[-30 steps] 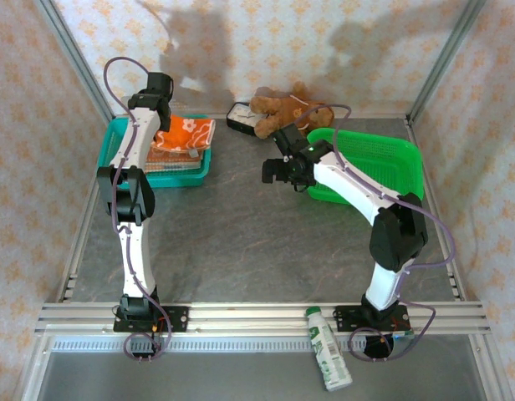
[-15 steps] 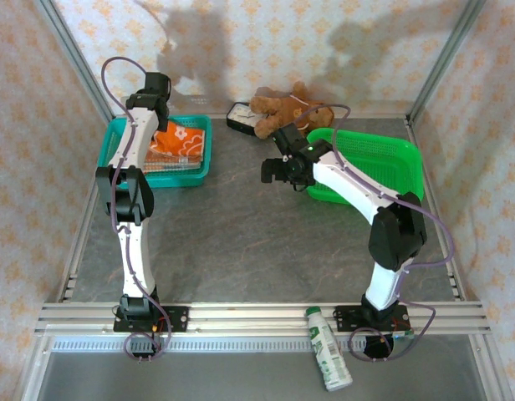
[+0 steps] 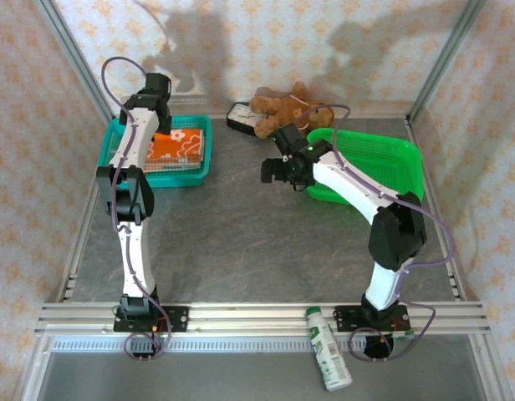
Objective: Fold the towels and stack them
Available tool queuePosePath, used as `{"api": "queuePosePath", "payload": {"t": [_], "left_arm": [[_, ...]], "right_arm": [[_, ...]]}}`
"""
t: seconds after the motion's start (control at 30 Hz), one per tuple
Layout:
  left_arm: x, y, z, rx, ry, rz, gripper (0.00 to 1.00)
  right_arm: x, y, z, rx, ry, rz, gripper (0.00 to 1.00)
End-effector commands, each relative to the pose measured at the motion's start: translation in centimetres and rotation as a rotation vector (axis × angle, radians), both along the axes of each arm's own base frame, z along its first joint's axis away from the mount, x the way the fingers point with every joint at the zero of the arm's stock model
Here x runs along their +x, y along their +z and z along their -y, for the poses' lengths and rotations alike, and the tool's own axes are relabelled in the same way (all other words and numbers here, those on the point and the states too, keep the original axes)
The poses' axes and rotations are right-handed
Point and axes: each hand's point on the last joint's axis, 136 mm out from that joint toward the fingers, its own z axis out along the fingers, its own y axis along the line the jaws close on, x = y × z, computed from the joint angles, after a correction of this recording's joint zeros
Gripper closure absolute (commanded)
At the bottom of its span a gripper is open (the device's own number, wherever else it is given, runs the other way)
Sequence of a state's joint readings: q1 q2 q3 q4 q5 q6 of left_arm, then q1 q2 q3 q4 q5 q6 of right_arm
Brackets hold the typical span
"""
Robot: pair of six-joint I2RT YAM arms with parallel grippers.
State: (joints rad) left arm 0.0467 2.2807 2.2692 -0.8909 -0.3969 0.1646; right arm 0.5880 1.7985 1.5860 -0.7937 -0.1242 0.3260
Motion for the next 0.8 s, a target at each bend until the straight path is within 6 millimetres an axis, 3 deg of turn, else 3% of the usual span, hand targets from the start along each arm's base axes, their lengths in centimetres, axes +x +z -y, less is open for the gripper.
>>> {"api": "queuePosePath", "payload": {"t": [0.0, 0.17, 0.37, 0.4, 0.5, 0.6, 0.77], "left_arm": [[-0.2, 2.2, 0.0, -0.046, 0.033, 0.076, 0.00], [-1.5, 3.8, 2.3, -0.177, 0.032, 0.131, 0.00], [-5.0, 4.6, 5.7, -0.286, 0.035, 0.228, 0.00], [-6.0, 5.7, 6.3, -0.299, 0.027, 0.268, 0.00], [-9.3, 5.5, 7.8, -0.315, 0.027, 0.305, 0.00], [-13.2, 4.6, 8.8, -0.341, 0.046, 0.319, 0.00], [-19.4, 2.3, 9.5, -0.387, 0.088, 0.347, 0.00]], "right_arm": [[-0.1, 1.1, 0.7, 0.007, -0.034, 0.024, 0.01], [-0.1, 2.1, 2.0, -0.022, -0.056, 0.083, 0.01], [0.2, 4.5, 5.2, -0.084, -0.128, 0.236, 0.01], [0.2, 4.9, 5.9, -0.092, -0.140, 0.266, 0.01], [-0.2, 6.1, 8.1, -0.114, -0.169, 0.365, 0.01], [-0.8, 6.8, 10.9, -0.203, -0.200, 0.470, 0.01], [-2.5, 6.4, 15.6, -0.308, -0.270, 0.591, 0.01]]}}
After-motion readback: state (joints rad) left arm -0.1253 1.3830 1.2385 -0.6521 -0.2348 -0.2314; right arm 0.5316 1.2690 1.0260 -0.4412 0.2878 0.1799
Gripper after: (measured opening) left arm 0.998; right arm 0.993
